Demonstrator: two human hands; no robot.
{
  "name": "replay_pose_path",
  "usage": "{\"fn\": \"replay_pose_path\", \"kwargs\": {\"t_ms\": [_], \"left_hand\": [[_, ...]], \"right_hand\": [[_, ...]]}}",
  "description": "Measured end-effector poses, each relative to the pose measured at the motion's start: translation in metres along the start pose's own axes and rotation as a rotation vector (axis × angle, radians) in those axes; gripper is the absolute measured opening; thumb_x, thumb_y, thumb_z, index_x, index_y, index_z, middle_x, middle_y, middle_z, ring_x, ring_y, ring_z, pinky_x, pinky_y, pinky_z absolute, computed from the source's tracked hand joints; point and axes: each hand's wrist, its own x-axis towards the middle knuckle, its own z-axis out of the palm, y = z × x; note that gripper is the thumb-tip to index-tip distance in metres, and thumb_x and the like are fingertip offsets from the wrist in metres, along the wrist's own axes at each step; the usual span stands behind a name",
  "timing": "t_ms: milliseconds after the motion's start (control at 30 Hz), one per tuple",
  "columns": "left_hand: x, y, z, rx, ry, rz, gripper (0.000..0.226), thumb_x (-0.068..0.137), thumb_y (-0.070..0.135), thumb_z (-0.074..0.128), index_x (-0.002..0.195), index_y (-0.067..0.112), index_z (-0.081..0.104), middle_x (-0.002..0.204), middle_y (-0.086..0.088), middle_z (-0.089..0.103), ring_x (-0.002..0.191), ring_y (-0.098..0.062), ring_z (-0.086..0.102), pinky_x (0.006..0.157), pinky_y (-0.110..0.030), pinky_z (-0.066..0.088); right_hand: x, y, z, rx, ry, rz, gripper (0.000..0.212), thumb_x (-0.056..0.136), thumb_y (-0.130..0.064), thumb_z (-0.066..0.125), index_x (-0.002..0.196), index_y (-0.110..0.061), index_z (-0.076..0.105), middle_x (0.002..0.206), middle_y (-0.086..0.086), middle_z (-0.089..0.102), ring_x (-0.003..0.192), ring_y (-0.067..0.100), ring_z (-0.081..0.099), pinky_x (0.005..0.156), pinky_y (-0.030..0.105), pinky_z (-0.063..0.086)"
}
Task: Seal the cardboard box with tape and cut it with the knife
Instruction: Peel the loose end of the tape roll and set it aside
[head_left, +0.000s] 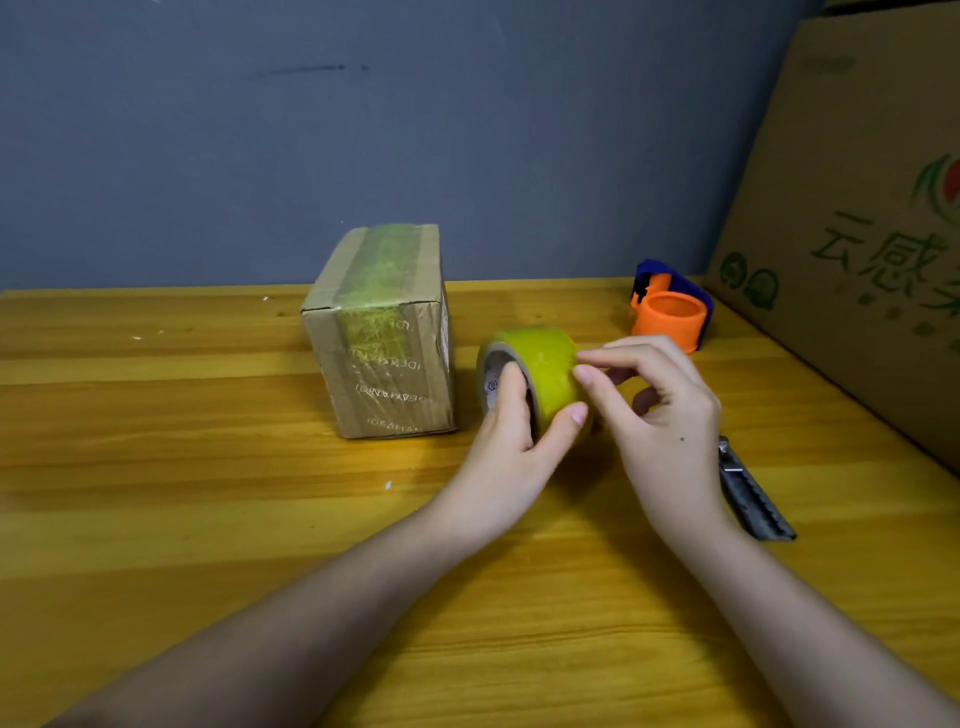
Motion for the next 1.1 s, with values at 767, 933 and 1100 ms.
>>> {"fn": "replay_pose_path", "kwargs": {"t_ms": [767, 933, 1100], "left_hand": [[-0.004, 0.006, 0.002, 0.291, 0.026, 0.038, 0.064, 0.076, 0.056, 0.038, 0.122, 0.012, 0.038, 0.114, -0.010, 0.061, 0.108, -0.032, 0.058, 0.092, -0.049, 0.047], [-0.005, 0.002, 0.001, 0.271, 0.007, 0.042, 0.057, 0.077, 0.055, 0.041, 0.118, 0.015, 0.039, 0.109, -0.007, 0.064, 0.105, -0.030, 0.060, 0.089, -0.047, 0.048], [-0.003, 0.006, 0.002, 0.120, -0.003, -0.021, 0.035, 0.083, 0.037, 0.049, 0.115, 0.022, 0.042, 0.104, 0.017, 0.057, 0.095, 0.011, 0.053, 0.087, -0.013, 0.042]], "right_hand": [[-0.005, -0.007, 0.007, -0.012, -0.042, 0.009, 0.007, 0.089, -0.023, 0.057, 0.093, -0.017, 0.055, 0.100, -0.004, 0.059, 0.099, 0.012, 0.055, 0.081, 0.029, 0.045], [-0.004, -0.006, 0.005, -0.100, 0.006, -0.034, 0.005, 0.085, -0.019, 0.066, 0.086, -0.015, 0.062, 0.096, -0.010, 0.067, 0.095, 0.008, 0.059, 0.076, 0.025, 0.046], [0.002, -0.002, 0.000, -0.351, 0.006, -0.395, 0.015, 0.091, -0.015, 0.062, 0.082, -0.004, 0.066, 0.091, 0.002, 0.072, 0.084, 0.018, 0.066, 0.069, 0.034, 0.053]]}}
